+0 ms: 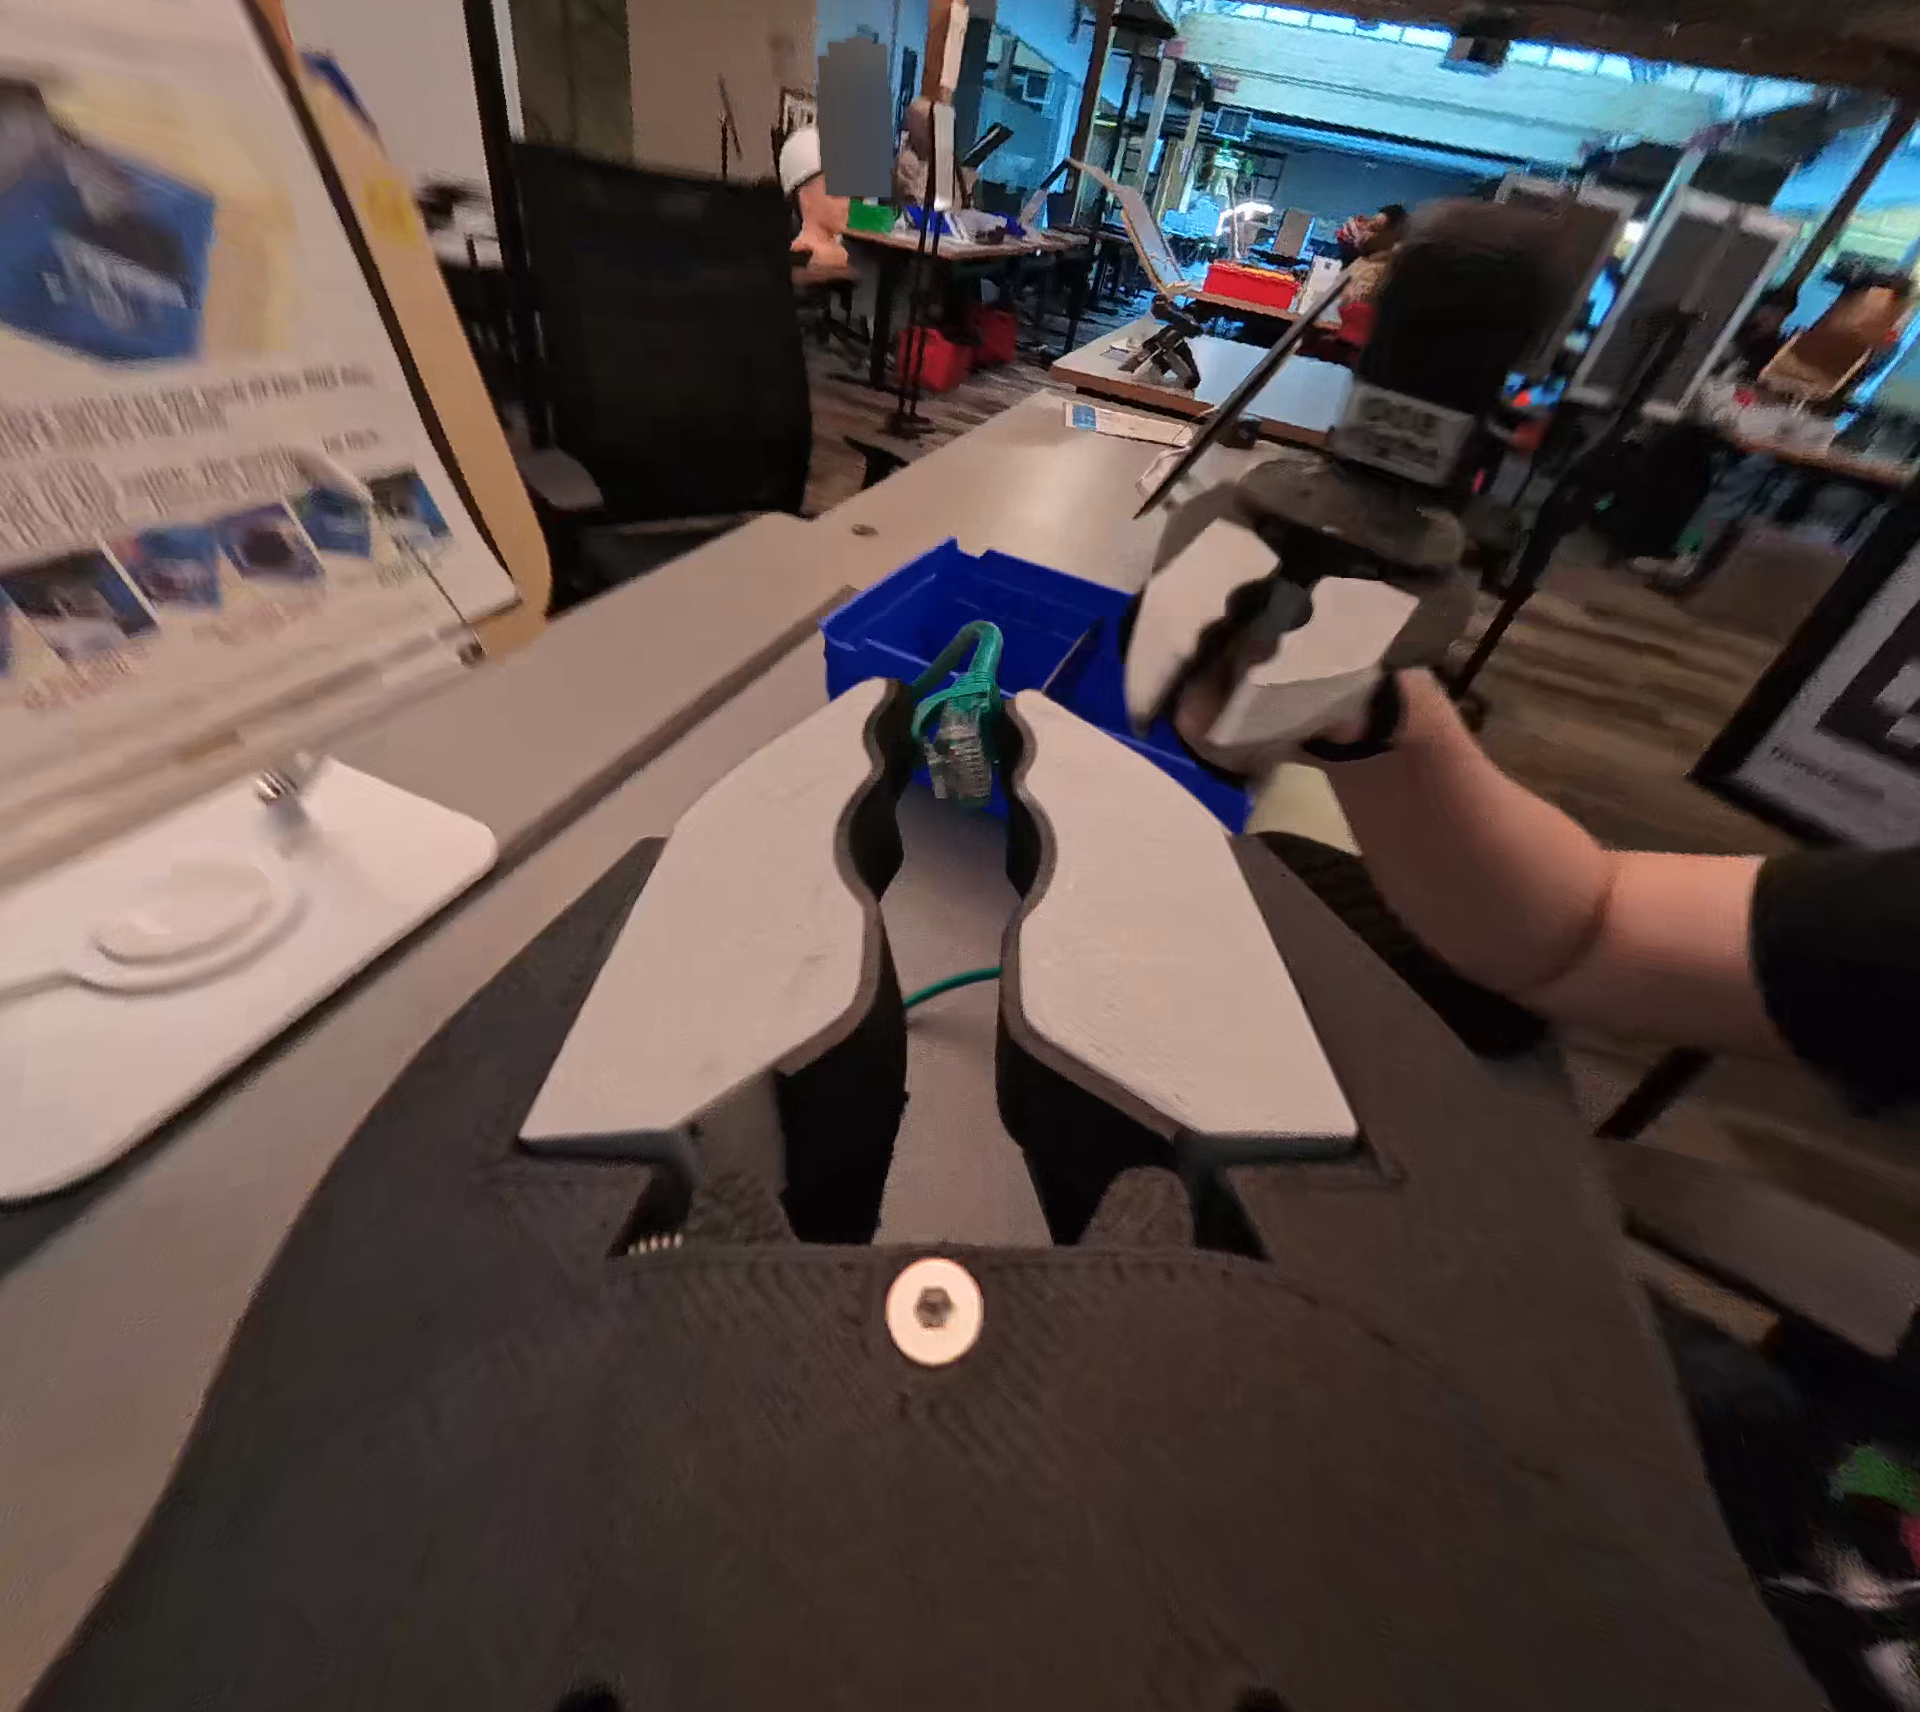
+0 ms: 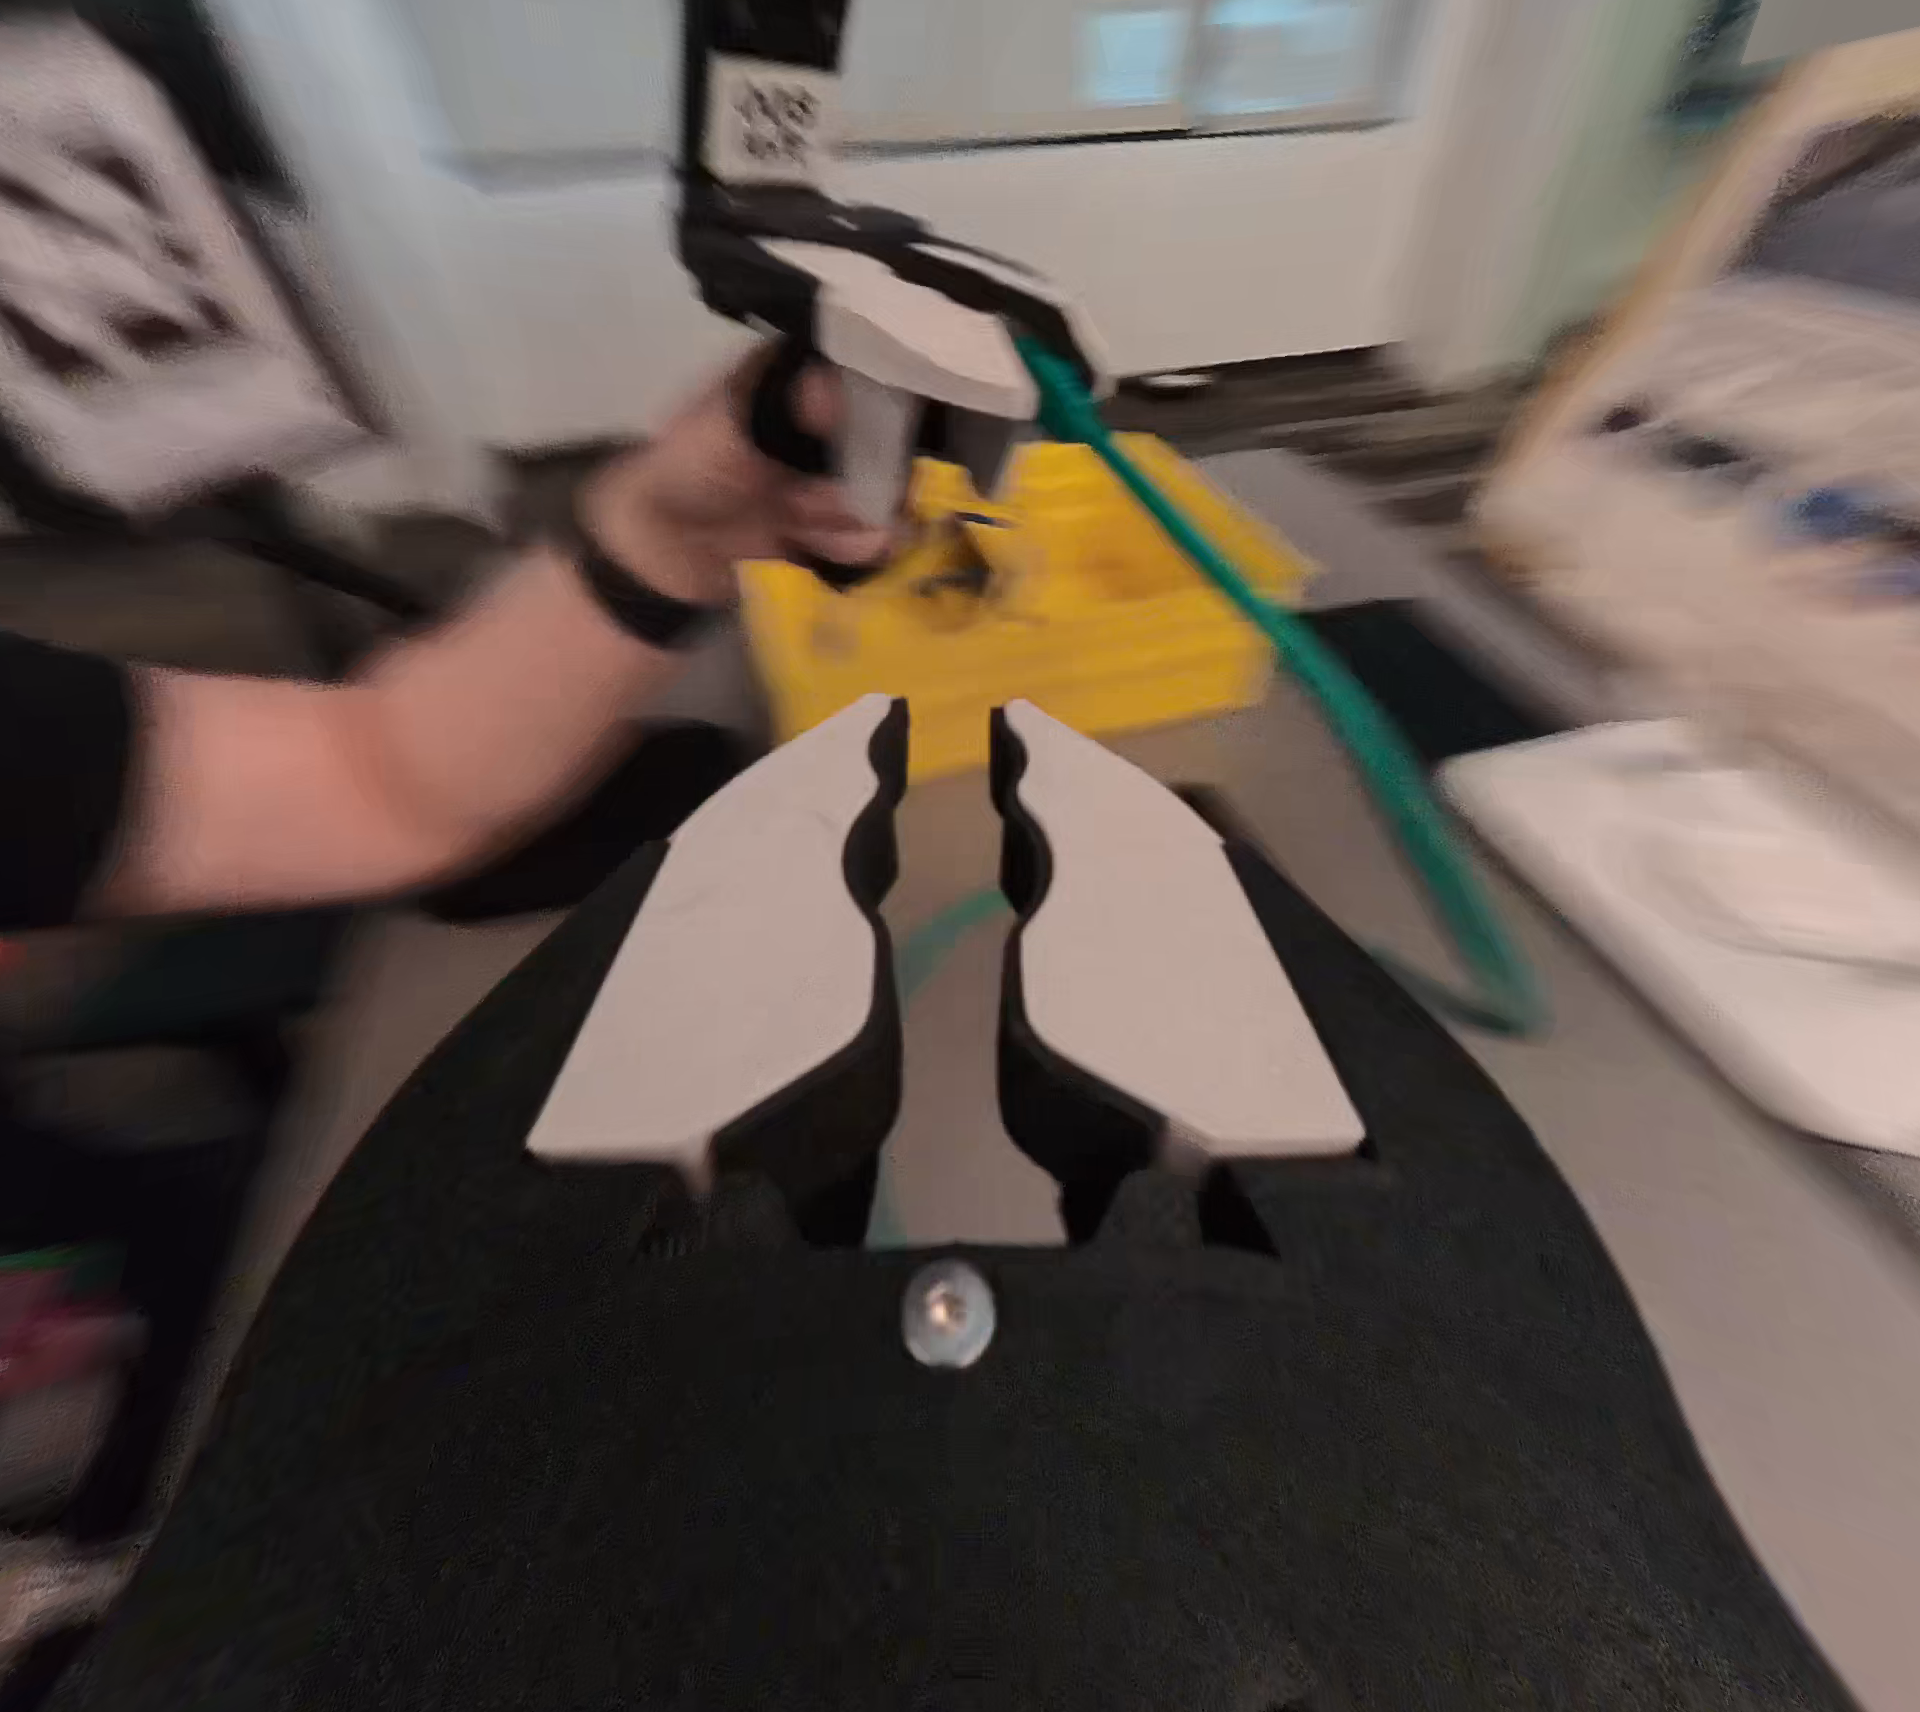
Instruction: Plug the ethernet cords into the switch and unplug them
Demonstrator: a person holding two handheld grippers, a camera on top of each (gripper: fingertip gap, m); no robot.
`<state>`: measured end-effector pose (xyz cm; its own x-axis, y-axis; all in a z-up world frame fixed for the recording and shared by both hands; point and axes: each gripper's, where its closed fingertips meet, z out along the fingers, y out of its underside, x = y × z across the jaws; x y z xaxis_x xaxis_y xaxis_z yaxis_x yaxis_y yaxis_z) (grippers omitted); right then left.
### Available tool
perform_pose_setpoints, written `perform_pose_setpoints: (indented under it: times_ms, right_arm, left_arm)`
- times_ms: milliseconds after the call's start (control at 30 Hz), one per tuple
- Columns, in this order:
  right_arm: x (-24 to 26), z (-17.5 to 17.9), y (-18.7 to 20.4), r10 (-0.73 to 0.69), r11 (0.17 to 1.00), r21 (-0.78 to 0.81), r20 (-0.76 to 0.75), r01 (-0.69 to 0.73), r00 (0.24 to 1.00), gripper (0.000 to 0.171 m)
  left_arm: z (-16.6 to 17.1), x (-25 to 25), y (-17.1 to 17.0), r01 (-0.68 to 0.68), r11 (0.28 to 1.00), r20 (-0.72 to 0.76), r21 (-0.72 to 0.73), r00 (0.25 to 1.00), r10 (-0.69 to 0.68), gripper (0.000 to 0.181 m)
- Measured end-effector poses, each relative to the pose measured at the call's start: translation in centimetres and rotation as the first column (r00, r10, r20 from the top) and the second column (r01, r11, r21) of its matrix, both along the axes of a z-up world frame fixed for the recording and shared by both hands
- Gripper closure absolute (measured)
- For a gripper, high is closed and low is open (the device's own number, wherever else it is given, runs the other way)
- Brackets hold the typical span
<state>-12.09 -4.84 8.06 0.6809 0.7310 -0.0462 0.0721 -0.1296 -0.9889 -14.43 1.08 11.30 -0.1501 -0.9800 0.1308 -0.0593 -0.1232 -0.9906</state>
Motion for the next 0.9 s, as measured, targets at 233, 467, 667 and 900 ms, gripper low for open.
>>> perform_pose_setpoints:
  times_ms: [233,467,667,900]
  right_arm:
    - [-3.1,0.1,0.8,0.178,0.839,-0.198,-0.782,-0.508,0.598,0.127]
    - [-2.5,0.8,0.5,0.182,0.771,-0.132,-0.892,-0.624,0.413,0.138]
    - [-3.0,0.5,0.1,0.149,0.699,-0.166,-0.918,-0.696,0.369,0.159]
    - [-3.3,0.5,-0.6,0.217,0.691,-0.168,-0.88,-0.703,0.423,0.161]
  left_arm:
    - [0.1,-0.2,-3.9,-0.014,0.878,0.041,0.478,0.999,-0.007,0.166]
    - [-2.1,0.4,-5.8,0.089,0.793,-0.039,0.603,0.996,-0.082,0.167]
    - [-2.6,0.4,-6.9,0.11,0.728,-0.058,0.676,0.994,-0.096,0.167]
    - [-2.7,0.2,-7.5,0.143,0.723,-0.076,0.676,0.989,-0.124,0.167]
